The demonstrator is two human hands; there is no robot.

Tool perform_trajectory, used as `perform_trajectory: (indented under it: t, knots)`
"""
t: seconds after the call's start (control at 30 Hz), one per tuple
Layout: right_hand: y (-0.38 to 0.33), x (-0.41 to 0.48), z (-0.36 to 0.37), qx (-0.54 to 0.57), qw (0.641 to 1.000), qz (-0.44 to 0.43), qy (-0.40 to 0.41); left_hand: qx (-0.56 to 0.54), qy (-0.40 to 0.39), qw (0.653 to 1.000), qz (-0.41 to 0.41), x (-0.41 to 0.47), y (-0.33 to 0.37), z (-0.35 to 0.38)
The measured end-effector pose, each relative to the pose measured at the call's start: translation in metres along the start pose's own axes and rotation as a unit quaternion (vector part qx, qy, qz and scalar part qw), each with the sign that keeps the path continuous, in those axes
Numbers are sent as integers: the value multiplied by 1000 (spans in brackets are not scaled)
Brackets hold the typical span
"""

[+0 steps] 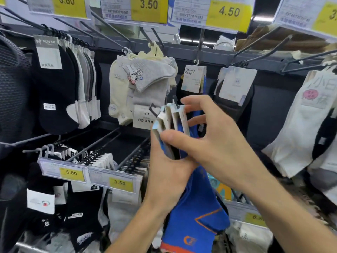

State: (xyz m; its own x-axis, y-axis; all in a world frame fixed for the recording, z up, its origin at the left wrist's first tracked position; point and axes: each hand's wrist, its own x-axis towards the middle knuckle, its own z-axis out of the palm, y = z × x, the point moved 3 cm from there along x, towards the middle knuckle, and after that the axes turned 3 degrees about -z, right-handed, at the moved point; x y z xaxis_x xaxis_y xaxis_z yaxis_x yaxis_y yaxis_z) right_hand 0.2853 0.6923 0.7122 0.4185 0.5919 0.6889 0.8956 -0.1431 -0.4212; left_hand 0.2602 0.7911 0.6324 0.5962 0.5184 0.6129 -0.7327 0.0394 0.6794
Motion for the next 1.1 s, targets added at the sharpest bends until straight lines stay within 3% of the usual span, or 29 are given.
perform_trajectory:
  t: [0.1, 0.2, 0.3, 0.4, 0.63, 1.1]
  knots:
    - [11, 0, -8, 106, 994, 12, -18, 3, -43, 999, -1, -1, 0, 2]
    - [23, 1, -13, 186, 982, 9, -37, -46, -38, 998, -14, -3, -1, -2]
    - [33, 0, -12, 290, 955, 30, -56, -96, -34, 993, -56, -4, -2, -3]
    - [35, -1, -10, 365, 928, 42, -54, -92, -33, 994, -46, -3, 2, -2]
    - [34, 2, -7, 288, 957, 18, -36, 38, -50, 998, 14, -2, 4, 3]
    - [47, -2, -1, 325, 944, 42, 41, -100, 7, 995, 0, 0, -5, -4]
